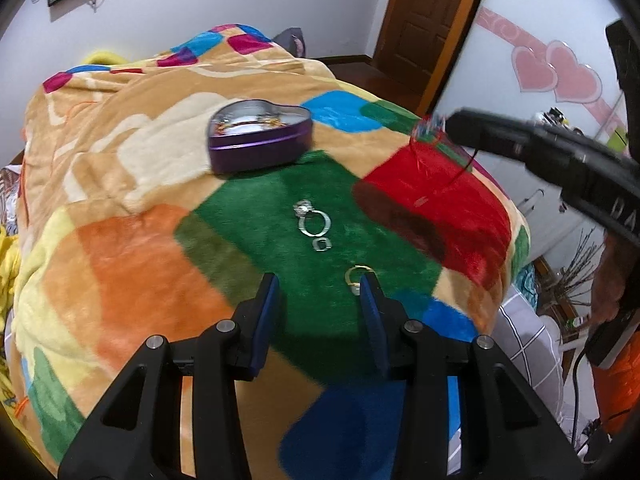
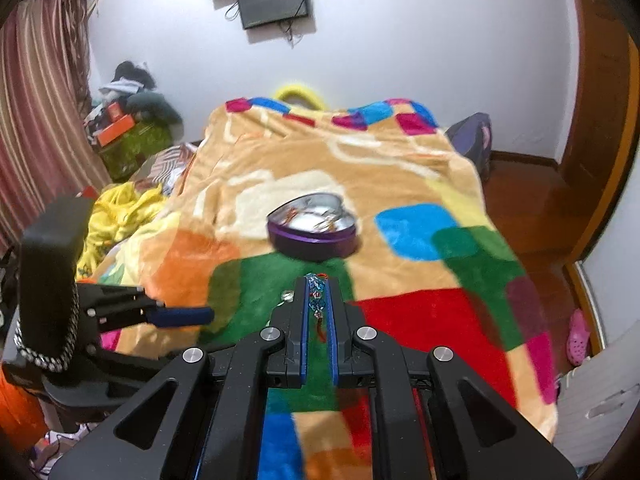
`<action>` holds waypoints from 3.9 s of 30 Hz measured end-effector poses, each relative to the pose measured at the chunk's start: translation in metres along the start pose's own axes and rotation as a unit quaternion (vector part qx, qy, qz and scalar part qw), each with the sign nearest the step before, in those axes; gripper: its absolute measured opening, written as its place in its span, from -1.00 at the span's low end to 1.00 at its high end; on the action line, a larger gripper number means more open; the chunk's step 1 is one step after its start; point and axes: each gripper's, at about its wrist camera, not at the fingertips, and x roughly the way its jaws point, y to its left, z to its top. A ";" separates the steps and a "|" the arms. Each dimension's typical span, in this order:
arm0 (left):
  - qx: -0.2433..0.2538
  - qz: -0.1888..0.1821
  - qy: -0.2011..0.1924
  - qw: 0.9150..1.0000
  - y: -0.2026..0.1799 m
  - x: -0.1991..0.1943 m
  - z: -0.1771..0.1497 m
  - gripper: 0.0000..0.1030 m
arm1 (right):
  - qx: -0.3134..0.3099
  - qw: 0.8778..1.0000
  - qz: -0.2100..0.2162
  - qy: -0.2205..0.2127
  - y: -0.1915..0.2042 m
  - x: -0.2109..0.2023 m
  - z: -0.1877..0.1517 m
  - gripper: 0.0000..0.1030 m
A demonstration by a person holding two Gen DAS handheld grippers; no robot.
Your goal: Organize jewelry
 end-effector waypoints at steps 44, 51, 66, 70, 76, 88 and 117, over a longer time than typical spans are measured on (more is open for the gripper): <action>-0.022 0.031 -0.091 0.995 0.048 -0.021 0.066 -0.66 | 0.006 0.999 0.025 -0.040 -0.004 0.018 0.053 -0.87; -0.033 0.032 -0.105 0.993 0.066 -0.018 0.084 -0.66 | -0.003 0.998 0.038 -0.047 0.005 0.035 0.073 -0.87; -0.050 0.029 -0.105 0.993 0.095 0.004 0.100 -0.66 | -0.007 0.997 0.058 -0.044 0.011 0.076 0.096 -0.86; -0.051 0.026 -0.099 0.993 0.098 0.012 0.103 -0.66 | -0.001 0.998 0.058 -0.028 0.007 0.092 0.093 -0.86; -0.046 0.019 -0.088 0.995 0.097 0.026 0.105 -0.66 | 0.003 0.998 0.059 0.023 0.000 0.120 0.077 -0.86; -0.034 0.010 -0.062 0.997 0.092 0.049 0.108 -0.66 | -0.018 0.996 0.048 0.070 -0.006 0.137 0.065 -0.86; -0.028 0.016 -0.071 0.997 0.083 0.019 0.104 -0.49 | -0.040 0.997 0.018 0.060 -0.005 0.116 0.063 -0.47</action>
